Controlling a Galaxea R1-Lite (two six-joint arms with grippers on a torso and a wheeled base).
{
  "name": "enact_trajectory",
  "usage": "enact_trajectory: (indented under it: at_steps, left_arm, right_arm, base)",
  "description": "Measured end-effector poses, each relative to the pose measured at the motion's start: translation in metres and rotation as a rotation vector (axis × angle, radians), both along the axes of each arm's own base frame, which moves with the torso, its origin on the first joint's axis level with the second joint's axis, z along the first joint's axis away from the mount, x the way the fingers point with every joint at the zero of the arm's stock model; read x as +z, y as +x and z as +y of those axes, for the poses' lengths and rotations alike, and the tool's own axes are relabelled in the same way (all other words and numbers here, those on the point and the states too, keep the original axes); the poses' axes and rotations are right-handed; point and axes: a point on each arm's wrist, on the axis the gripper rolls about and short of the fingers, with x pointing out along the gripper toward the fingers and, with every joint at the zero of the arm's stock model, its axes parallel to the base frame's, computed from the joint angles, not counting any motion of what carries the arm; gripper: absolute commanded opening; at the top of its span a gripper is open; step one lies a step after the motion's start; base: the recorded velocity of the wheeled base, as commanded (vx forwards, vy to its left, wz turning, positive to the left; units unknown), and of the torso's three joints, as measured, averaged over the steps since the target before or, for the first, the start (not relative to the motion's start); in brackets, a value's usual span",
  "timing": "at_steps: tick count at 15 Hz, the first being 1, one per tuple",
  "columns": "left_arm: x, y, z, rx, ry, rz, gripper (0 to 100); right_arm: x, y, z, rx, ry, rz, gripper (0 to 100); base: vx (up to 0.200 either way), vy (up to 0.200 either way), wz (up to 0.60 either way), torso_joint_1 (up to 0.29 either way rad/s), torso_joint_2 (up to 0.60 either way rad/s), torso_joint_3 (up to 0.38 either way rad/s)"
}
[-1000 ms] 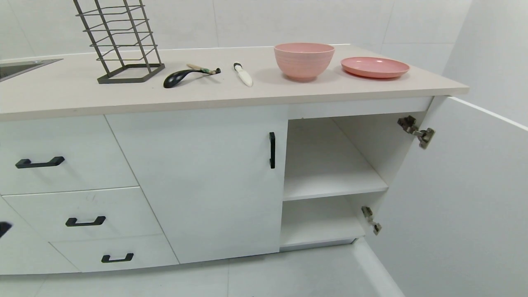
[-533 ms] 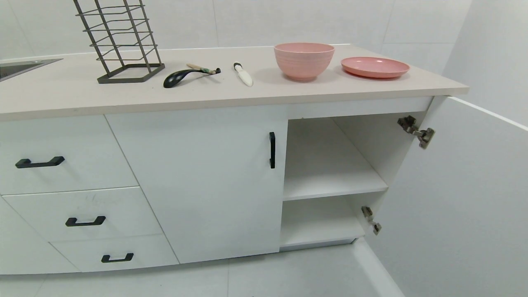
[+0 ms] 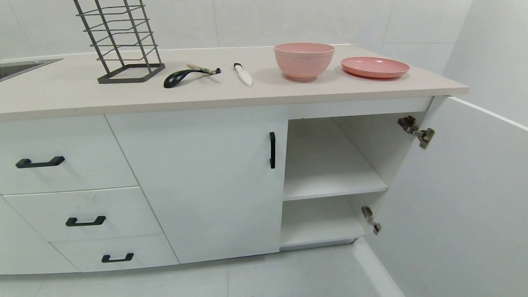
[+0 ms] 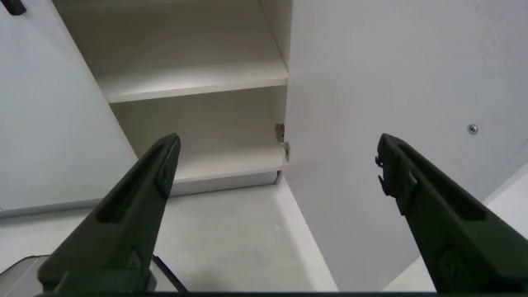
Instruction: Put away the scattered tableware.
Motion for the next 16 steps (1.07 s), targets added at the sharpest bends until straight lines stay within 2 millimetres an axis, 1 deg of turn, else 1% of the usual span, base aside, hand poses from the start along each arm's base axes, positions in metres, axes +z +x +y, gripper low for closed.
enact_trajectory:
  at_steps: [3, 6, 7, 10, 16]
  left_arm:
    - [0.0000, -0.0002, 0.0001, 0.005, -0.003, -0.003, 100]
    - [0.0000, -0.0002, 0.0002, 0.010, -0.001, -0.003, 100]
    - [-0.0001, -0.0002, 0.0002, 0.010, -0.003, -0.002, 100]
    - [-0.0001, -0.0002, 0.0002, 0.009, -0.002, -0.002, 100]
    - [0.0001, -0.0002, 0.0002, 0.009, -0.001, -0.004, 100]
  right_arm:
    - [0.0000, 0.0000, 0.0000, 0.000, -0.001, 0.000, 100]
    - [0.0000, 0.0000, 0.0000, 0.000, 0.000, 0.000, 100]
    - [0.0000, 0.0000, 0.0000, -0.001, 0.000, 0.000, 100]
    - [-0.0001, 0.0000, 0.0000, 0.000, 0.000, 0.001, 100]
    - [0.0000, 0.0000, 0.0000, 0.000, 0.000, 0.001, 100]
  base:
    - [0.000, 0.000, 0.00, 0.000, 0.00, 0.000]
    - [0.000, -0.200, 0.00, 0.002, 0.00, 0.004]
    - [0.000, 0.000, 0.00, 0.000, 0.00, 0.000]
    - [0.000, 0.000, -0.60, 0.004, 0.00, 0.005]
    - [0.000, 0.000, 0.00, 0.000, 0.00, 0.000]
